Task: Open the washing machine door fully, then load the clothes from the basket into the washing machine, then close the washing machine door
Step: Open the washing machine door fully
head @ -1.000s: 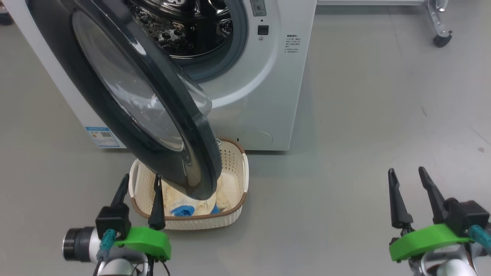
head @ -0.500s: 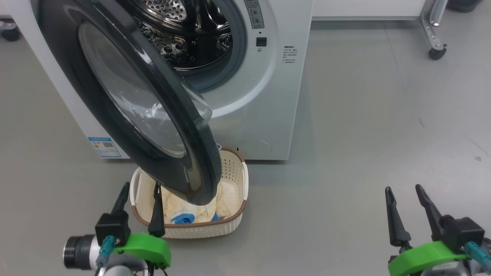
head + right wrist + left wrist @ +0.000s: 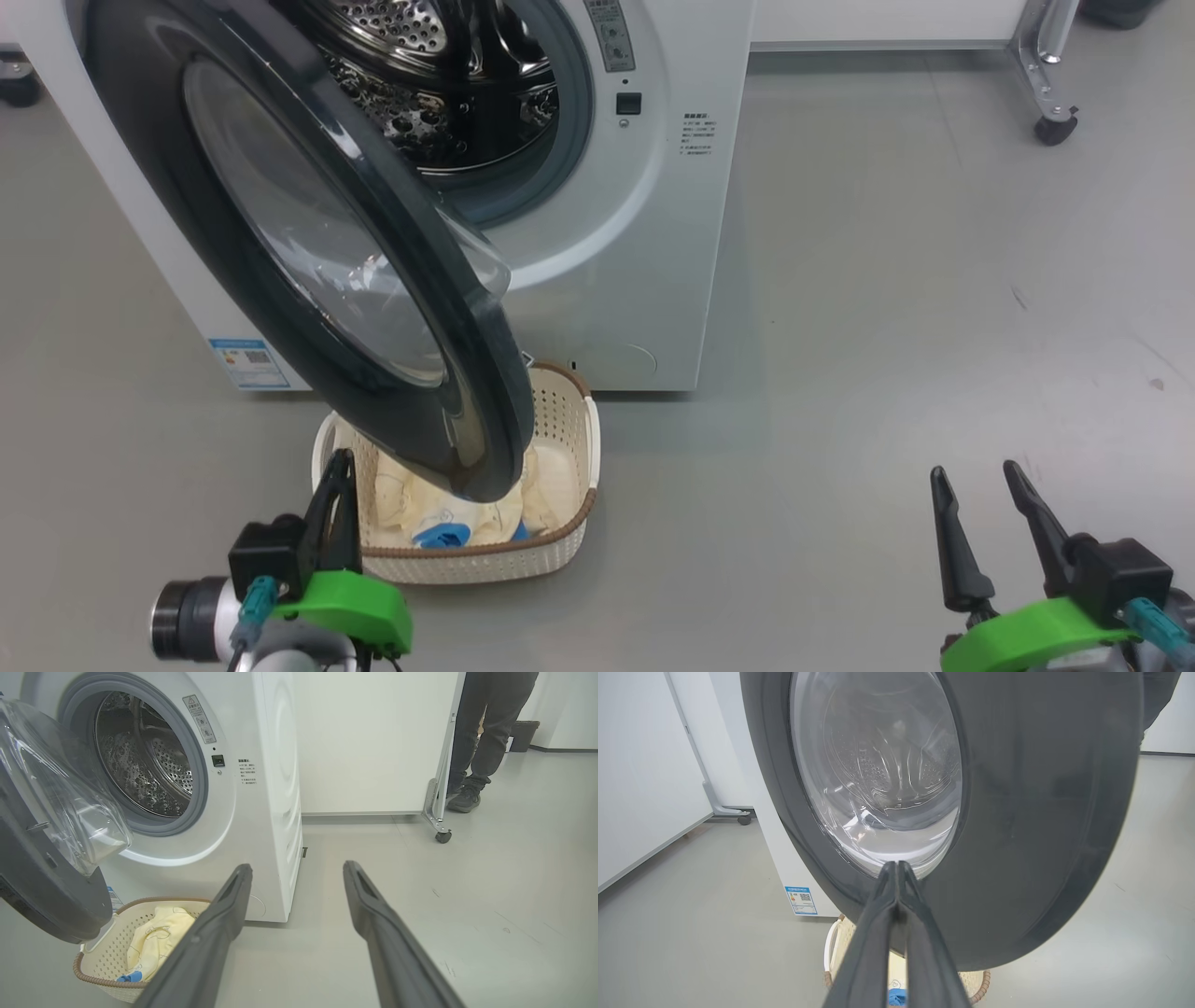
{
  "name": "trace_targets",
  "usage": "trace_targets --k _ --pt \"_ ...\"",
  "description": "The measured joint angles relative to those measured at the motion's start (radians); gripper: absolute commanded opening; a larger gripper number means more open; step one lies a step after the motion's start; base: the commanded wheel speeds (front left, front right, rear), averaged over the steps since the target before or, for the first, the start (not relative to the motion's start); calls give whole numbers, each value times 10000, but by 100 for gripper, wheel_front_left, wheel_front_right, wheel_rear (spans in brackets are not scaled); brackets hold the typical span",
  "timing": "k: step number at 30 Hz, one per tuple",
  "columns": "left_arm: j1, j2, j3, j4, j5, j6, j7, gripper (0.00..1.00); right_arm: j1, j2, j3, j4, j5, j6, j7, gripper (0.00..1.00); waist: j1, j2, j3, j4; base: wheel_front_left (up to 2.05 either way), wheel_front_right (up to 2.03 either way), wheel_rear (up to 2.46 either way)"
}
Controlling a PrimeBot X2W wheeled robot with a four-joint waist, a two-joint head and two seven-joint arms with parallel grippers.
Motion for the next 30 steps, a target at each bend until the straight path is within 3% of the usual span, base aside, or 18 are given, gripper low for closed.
trace_targets --k 10,16,25,30 --pt "-76 8 6 86 -4 105 0 0 -2 6 15 -6 2 0 2 100 0 0 3 -46 0 0 0" --pt "-526 117 36 -351 13 399 2 0 -4 8 4 -2 88 0 4 100 0 0 24 -46 0 0 0" --pt "-1755 222 113 -2531 180 786 357 0 -5 13 -127 10 178 0 2 100 0 1 16 50 0 0 0" --pt "-2385 117 -573 -4000 677 796 660 0 -6 15 -128 42 180 0 0 100 0 0 29 43 0 0 0"
